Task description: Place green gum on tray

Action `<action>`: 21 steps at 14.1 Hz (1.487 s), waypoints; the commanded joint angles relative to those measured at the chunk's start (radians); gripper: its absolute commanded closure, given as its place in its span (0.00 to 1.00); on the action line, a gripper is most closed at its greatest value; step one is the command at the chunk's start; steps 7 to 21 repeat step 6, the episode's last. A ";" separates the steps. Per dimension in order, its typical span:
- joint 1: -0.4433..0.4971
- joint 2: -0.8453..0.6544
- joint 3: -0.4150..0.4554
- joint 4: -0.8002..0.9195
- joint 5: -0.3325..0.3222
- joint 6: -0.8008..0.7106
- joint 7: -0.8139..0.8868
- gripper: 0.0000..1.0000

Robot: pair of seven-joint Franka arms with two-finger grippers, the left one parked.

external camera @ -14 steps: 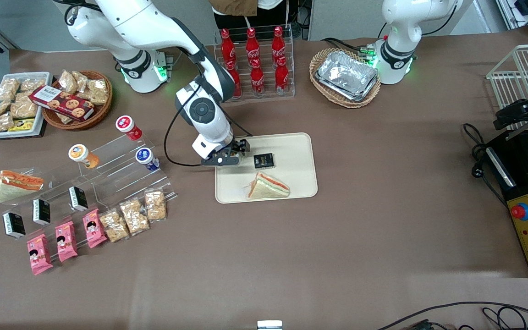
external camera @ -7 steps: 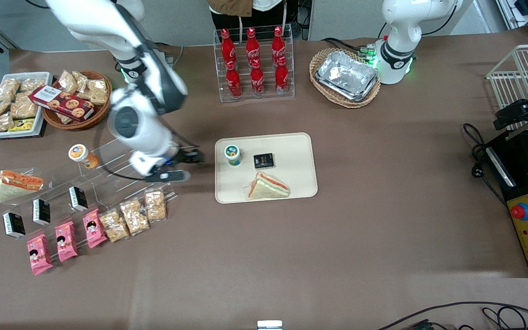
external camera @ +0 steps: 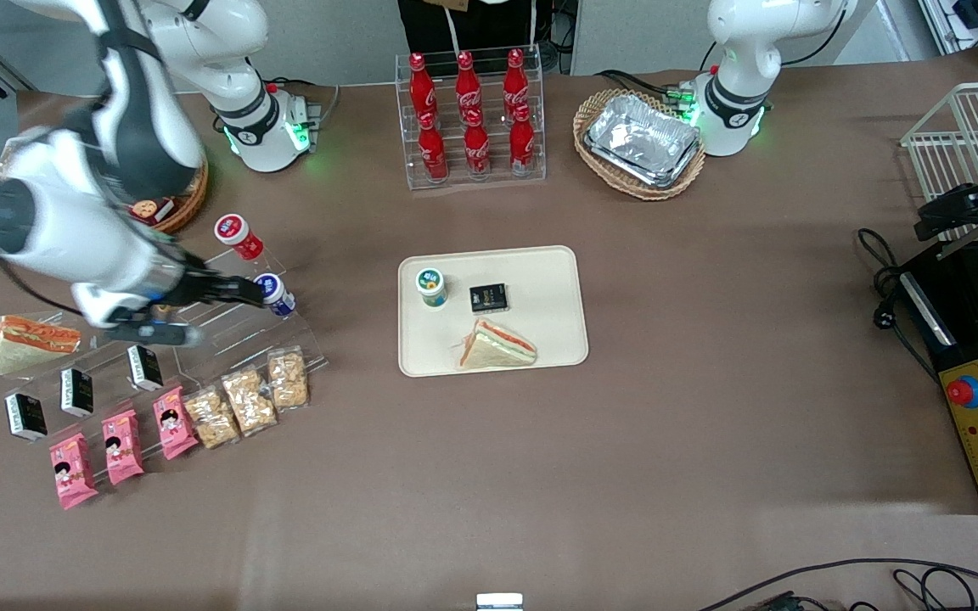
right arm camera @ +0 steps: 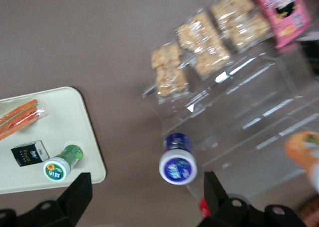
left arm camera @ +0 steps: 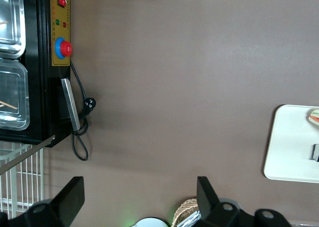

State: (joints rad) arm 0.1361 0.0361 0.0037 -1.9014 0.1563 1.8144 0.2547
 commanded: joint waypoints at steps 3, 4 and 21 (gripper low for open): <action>-0.114 0.070 0.012 0.319 -0.044 -0.249 -0.072 0.00; -0.137 0.070 0.012 0.340 -0.046 -0.269 -0.074 0.00; -0.159 0.068 0.010 0.372 -0.052 -0.296 -0.086 0.00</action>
